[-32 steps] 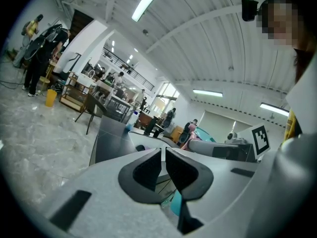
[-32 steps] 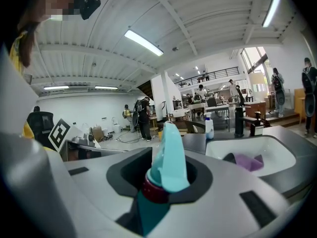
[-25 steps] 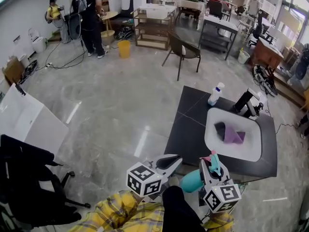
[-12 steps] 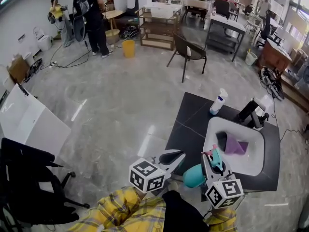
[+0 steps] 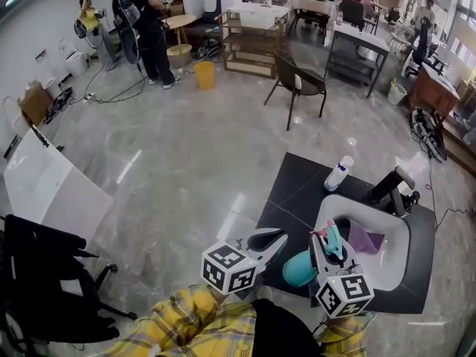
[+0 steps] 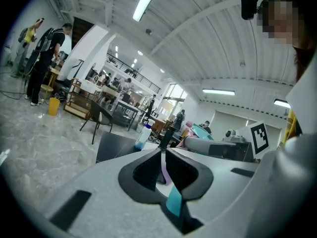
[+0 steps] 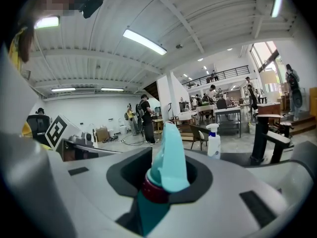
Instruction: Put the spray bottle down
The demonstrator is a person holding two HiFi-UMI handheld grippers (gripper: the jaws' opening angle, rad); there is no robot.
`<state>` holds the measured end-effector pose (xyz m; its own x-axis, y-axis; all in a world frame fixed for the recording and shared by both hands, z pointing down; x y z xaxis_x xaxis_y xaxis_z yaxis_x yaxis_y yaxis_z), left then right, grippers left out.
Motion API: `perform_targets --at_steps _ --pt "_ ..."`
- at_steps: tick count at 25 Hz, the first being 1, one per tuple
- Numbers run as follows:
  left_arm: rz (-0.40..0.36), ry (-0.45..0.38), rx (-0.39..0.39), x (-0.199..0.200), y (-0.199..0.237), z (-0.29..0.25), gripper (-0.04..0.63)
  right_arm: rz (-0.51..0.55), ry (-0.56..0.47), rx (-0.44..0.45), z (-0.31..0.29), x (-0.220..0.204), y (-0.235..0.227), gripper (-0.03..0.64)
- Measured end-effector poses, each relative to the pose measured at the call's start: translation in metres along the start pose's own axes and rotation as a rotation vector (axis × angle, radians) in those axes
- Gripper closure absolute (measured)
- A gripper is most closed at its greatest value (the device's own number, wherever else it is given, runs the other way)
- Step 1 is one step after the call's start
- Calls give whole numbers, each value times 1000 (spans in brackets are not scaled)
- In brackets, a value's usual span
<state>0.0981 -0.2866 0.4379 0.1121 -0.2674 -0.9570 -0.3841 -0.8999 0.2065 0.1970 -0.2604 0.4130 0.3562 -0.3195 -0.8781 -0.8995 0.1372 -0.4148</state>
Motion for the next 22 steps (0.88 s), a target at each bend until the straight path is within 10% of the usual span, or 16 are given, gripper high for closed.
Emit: perform_targets --at_steps 22 --pt "-8 27 51 18 47 -80 568 61 38 73 -81 32 -61 520"
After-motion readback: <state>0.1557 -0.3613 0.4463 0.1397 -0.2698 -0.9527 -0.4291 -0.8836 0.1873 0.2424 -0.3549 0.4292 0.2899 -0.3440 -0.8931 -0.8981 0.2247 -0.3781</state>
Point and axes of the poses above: the fingertips, and each gripper's own axes: z backward along the fingers, y to its left, x out of its top, the point moved 2 cm from there along z, backward along the fingers, and after that the axes turned 15 degrees about -z, right-handed, at the moved point
